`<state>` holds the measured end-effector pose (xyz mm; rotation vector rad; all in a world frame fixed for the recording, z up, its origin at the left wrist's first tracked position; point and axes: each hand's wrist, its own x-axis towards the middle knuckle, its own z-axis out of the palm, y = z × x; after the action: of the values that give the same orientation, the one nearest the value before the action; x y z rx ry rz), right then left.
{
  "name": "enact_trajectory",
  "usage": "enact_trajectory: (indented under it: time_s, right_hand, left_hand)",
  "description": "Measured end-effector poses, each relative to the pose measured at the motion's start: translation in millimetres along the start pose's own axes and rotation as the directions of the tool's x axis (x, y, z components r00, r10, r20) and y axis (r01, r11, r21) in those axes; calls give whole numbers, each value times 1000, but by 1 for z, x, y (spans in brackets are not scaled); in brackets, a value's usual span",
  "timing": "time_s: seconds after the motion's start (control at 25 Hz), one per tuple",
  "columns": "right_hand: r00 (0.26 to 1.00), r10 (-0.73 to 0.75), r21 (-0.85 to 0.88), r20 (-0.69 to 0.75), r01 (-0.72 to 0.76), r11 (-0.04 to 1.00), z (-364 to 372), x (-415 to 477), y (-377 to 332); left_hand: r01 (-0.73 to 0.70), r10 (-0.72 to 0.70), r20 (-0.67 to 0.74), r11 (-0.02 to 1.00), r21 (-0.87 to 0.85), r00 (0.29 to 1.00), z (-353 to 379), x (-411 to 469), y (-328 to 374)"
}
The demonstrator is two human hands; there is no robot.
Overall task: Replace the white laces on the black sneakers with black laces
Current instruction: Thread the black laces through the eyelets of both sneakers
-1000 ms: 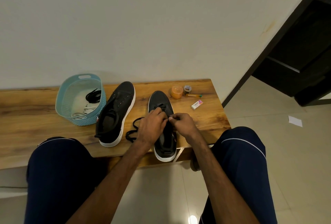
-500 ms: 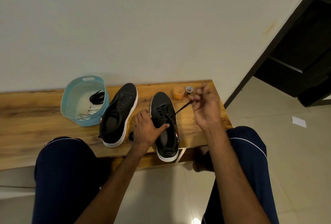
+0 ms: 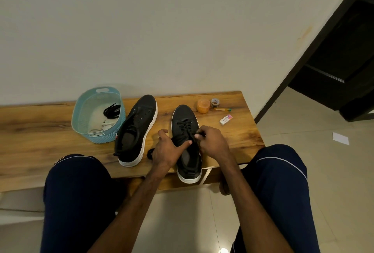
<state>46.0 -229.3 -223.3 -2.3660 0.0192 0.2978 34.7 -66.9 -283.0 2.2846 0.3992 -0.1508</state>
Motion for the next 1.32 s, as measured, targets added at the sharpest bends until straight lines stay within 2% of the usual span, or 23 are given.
enact_trajectory:
  time_s: [0.08, 0.16, 0.2, 0.24, 0.28, 0.32, 0.36, 0.4, 0.48, 0.52, 0.6, 0.68, 0.76, 0.8, 0.84, 0.88, 0.92, 1.0, 1.04, 1.12, 1.2, 1.24, 1.32]
  right_hand:
    - [993, -55, 305, -103, 84, 949, -27, -2, -6]
    - [949, -90, 476, -303, 233, 848, -59, -5, -7]
    - [933, -78, 467, -351, 247, 849, -72, -5, -3]
    - [935, -57, 382, -351, 198, 903, -81, -5, 3]
    - [952, -24, 186, -305, 84, 979, -83, -5, 9]
    - [973, 20, -72, -230, -37, 997, -78, -4, 14]
    - [987, 36, -246, -157, -75, 966, -67, -2, 16]
    - [996, 11, -286, -86, -35, 957, -52, -1, 12]
    - [997, -82, -183, -8, 79, 980, -21, 1, 1]
    - [996, -92, -183, 2, 91, 979, -8, 3, -3]
    - [999, -26, -231, -21, 20, 973, 9, 3, -2]
    - [998, 15, -171, -67, -26, 985, 4, 2, 2]
    - [963, 22, 51, -270, -8, 999, -21, 0, 3]
    - [913, 30, 168, -406, 42, 985, -40, 0, 4]
    - [863, 31, 212, -505, 89, 973, -58, -1, 5]
    - [841, 12, 176, -541, 99, 979, -73, -2, 8]
    - [867, -5, 88, -498, 56, 995, -82, -3, 10]
    - [963, 57, -155, -264, -100, 983, -77, -4, 11]
    - [982, 104, -241, -160, -141, 960, -66, -5, 11]
    - [986, 148, -239, -73, -161, 958, -46, -5, 7]
    - [985, 160, -199, -72, -171, 965, -40, -3, 5]
    - [981, 178, -195, -71, -189, 962, -42, -1, 6]
    - [974, 205, -132, -93, -216, 967, -47, 0, 12]
  left_hand:
    - [17, -17, 14, 1000, -9, 1000, 2, 1, -2]
    - [27, -26, 9, 999, -27, 1000, 6, 0, -2]
    - [31, -31, 7, 999, -32, 999, 7, 0, -2]
    - [37, -37, 8, 999, -31, 999, 8, 0, -2]
    - [42, -42, 10, 999, -24, 999, 8, 0, -2]
    - [47, -47, 12, 999, -15, 999, 8, 0, -3]
    - [50, -50, 12, 999, -7, 999, 7, 0, -3]
    - [50, -50, 11, 999, 0, 999, 6, -1, -3]
    - [42, -42, 4, 999, 12, 999, 5, -3, -3]
    - [37, -37, -1, 999, 17, 999, 4, -3, -2]
    - [40, -40, -12, 999, 29, 999, 2, -5, 0]
    - [43, -43, -9, 998, 35, 999, 1, -4, 0]
    - [40, -40, 13, 999, 38, 999, 2, -4, 1]
    - [38, -39, 20, 999, 31, 999, 2, -4, 0]
    - [35, -36, 21, 999, 25, 999, 3, -4, 0]
    - [30, -30, 20, 999, 27, 999, 2, -4, 0]
    - [22, -23, 15, 999, 36, 1000, 1, -5, 2]
    - [-10, 10, -1, 996, 93, 1000, -1, -8, 5]
    - [-39, 40, -5, 989, 146, 999, -4, -10, 7]
    - [-92, 89, 21, 962, 256, 996, -12, -11, 9]
    - [-114, 93, 90, 956, 272, 992, -28, -8, 10]
    - [-120, 93, 140, 974, 194, 986, -38, -4, 11]
    - [-47, 86, 232, 985, -167, 969, -61, 0, 14]
